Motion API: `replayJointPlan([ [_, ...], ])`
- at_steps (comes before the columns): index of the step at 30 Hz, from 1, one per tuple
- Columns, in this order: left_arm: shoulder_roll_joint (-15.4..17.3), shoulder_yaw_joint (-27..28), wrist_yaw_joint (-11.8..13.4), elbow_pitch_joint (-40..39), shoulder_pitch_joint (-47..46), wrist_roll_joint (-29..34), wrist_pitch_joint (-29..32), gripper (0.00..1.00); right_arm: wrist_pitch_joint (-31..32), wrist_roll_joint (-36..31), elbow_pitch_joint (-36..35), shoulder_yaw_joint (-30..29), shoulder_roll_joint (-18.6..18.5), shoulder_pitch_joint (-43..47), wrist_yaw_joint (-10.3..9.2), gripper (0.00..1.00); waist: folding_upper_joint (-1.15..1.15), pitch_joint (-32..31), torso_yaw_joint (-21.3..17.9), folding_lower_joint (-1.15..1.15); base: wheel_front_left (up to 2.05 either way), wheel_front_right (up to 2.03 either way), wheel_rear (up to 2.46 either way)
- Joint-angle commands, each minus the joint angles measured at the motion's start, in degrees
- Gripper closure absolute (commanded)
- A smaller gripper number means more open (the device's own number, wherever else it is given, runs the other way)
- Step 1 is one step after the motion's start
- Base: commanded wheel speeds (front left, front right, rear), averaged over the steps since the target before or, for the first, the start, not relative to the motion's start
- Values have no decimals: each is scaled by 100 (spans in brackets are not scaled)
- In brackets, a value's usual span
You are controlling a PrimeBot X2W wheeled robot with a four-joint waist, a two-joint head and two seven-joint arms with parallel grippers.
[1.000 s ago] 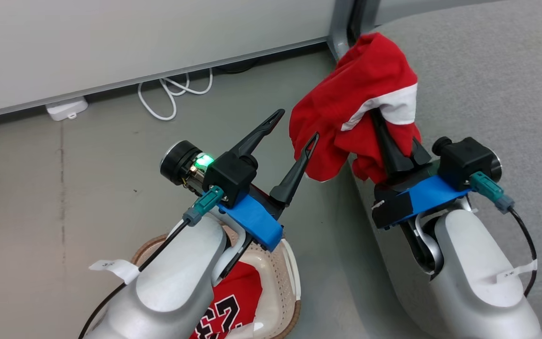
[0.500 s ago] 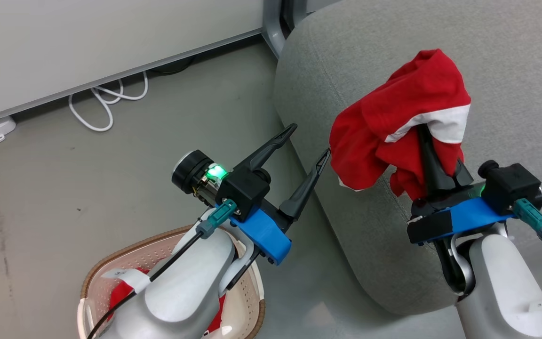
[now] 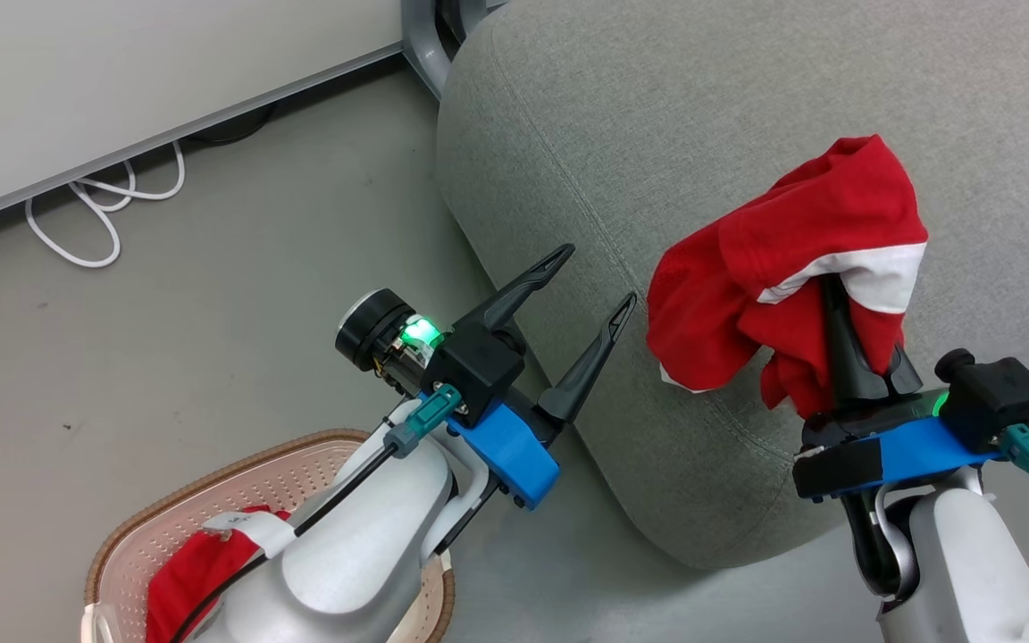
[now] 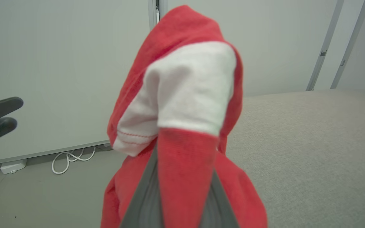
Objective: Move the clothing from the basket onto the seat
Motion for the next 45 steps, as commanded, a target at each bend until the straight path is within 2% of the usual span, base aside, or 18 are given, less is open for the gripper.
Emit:
replayJointPlan([
  [1,11,15,-45,33,-62,9,-16,0,-4,0,-46,-13,30,77,3,100,0,10,-29,0,0,0,0],
  [11,21,6,-47,37,-183,10,-16,0,-4,9,-192,-84,52,-124,3,100,0,117,11,0,0,0,0],
  [16,76,6,-48,29,-338,68,-16,0,-4,12,-373,-200,-32,-642,3,100,0,381,38,0,0,0,0],
  [20,133,-33,-48,57,-551,129,9,0,-3,77,-538,-547,-128,-1287,3,100,0,740,95,0,0,0,0],
  [28,181,-77,-28,-99,-1215,294,190,0,-4,246,-878,-1503,-661,-2714,3,100,0,1886,351,0,0,0,0],
  [33,235,-104,-26,-220,-1629,455,263,0,-4,252,-783,-2143,-1035,-3422,3,100,0,2602,494,0,0,0,0],
  [41,325,-153,-6,-360,-1957,617,300,0,-4,255,-180,-2722,-1539,-3934,3,100,0,3214,619,0,0,0,0],
  [45,343,-184,35,-422,-2015,656,303,0,-4,167,410,-2747,-1779,-3963,3,100,0,3370,679,0,0,0,0],
])
